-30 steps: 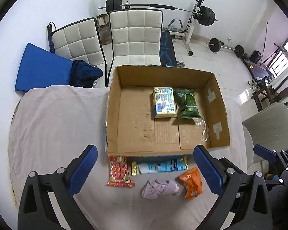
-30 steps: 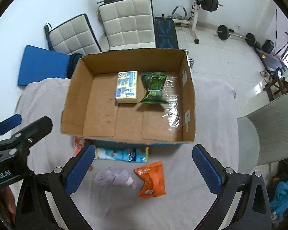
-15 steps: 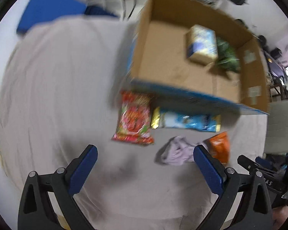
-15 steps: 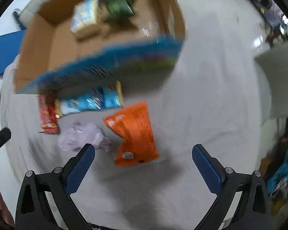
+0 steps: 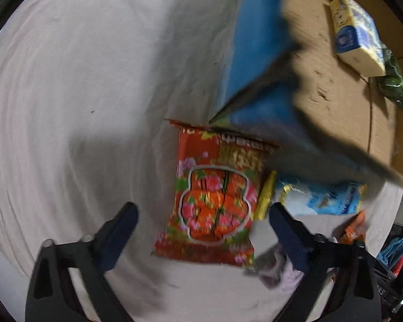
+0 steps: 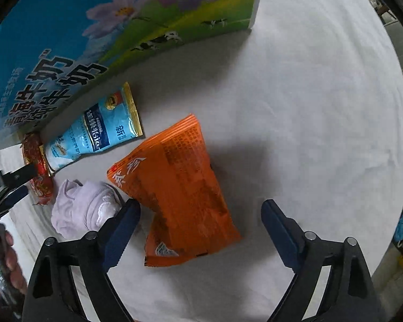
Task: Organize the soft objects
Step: 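Grasp the red-orange snack bag with left tool while right tool grasps orange bag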
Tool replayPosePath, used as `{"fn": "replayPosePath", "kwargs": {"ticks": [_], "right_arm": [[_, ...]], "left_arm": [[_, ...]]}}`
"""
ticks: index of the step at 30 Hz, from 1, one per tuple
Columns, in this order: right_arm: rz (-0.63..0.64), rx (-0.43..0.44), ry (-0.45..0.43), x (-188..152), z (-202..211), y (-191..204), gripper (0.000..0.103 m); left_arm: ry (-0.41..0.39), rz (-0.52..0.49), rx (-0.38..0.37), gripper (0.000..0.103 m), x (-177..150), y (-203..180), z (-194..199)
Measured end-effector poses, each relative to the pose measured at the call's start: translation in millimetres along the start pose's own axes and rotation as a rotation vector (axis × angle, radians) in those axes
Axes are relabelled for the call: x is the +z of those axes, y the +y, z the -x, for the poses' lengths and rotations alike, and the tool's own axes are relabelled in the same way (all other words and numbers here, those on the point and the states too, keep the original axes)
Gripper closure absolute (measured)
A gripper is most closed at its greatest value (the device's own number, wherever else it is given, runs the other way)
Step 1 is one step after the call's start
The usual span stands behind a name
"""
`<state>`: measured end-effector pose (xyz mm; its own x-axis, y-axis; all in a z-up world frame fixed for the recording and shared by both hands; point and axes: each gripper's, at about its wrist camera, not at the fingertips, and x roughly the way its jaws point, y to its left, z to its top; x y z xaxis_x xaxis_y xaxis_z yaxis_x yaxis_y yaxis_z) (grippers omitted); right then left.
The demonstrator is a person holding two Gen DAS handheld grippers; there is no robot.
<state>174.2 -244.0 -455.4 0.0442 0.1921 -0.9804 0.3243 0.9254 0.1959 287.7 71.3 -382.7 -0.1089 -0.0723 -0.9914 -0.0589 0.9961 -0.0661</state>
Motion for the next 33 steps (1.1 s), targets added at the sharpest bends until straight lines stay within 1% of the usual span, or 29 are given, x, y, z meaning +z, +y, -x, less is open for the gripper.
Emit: {"fn": "replayPosePath", "kwargs": {"ticks": [1, 2, 3, 4, 8, 10, 13, 15, 17, 18, 21, 22, 23, 25, 27, 28, 30, 31, 33], "right_arm": [[0.005, -0.004, 0.006, 3, -1, -2, 0.026], [0.018, -0.016, 0.016, 2, -3, -1, 0.036], [0.029, -0.024, 0.017, 1, -3, -1, 0.037], [0.03, -0.025, 0.02, 0, -4, -2, 0.038], [0.037, -0.034, 0.034, -11, -1, -3, 0.042], [0.055, -0.051, 0.043, -21, 0, -1, 0.042], [0.091, -0.077, 0.051, -34, 0, 0, 0.042], [0.127, -0.114, 0.06, -39, -5, 2, 0.041], [0.155, -0.131, 0.055, -44, -8, 7, 0.04], [0.163, -0.134, 0.05, -45, -8, 8, 0.04], [0.164, -0.117, 0.042, -45, -3, 13, 0.036], [0.166, -0.11, 0.039, -44, -1, 14, 0.035], [0.168, -0.108, 0.035, -44, 2, 14, 0.035], [0.171, -0.101, 0.032, -41, 8, 13, 0.035], [0.177, -0.095, 0.046, -40, 9, 13, 0.035], [0.174, -0.094, 0.051, -40, 9, 10, 0.036], [0.18, -0.106, 0.057, -41, 5, 13, 0.047], [0.187, -0.11, 0.051, -42, 1, 12, 0.048], [0.193, -0.117, 0.034, -49, 4, 11, 0.058]], "left_arm": [[0.005, -0.013, 0.005, 0.037, 0, -2, -3], [0.007, -0.021, 0.015, 0.043, -2, -3, -4], [0.003, -0.027, 0.013, 0.047, -5, -4, -4], [0.003, -0.035, 0.013, 0.053, -8, -6, -4], [0.001, -0.065, 0.06, 0.054, -33, -12, -4], [0.006, -0.069, 0.082, 0.054, -54, -14, -6], [0.019, -0.077, 0.097, 0.054, -90, -15, -12], [0.034, -0.084, 0.103, 0.054, -111, -17, -19], [0.04, -0.08, 0.107, 0.051, -121, -18, -25], [0.029, -0.074, 0.104, 0.051, -123, -18, -25], [0.041, -0.047, 0.084, 0.051, -123, -15, -27], [0.042, -0.043, 0.078, 0.052, -119, -12, -29], [0.046, -0.041, 0.075, 0.053, -117, -10, -29], [0.046, -0.04, 0.071, 0.054, -116, -9, -29], [0.042, -0.037, 0.072, 0.055, -114, -8, -27], [0.039, -0.033, 0.072, 0.055, -106, -4, -21], [0.03, -0.027, 0.073, 0.056, -107, -3, -19], [0.026, -0.026, 0.072, 0.056, -102, 7, -12], [0.016, -0.026, 0.071, 0.056, -99, 10, -2]]}}
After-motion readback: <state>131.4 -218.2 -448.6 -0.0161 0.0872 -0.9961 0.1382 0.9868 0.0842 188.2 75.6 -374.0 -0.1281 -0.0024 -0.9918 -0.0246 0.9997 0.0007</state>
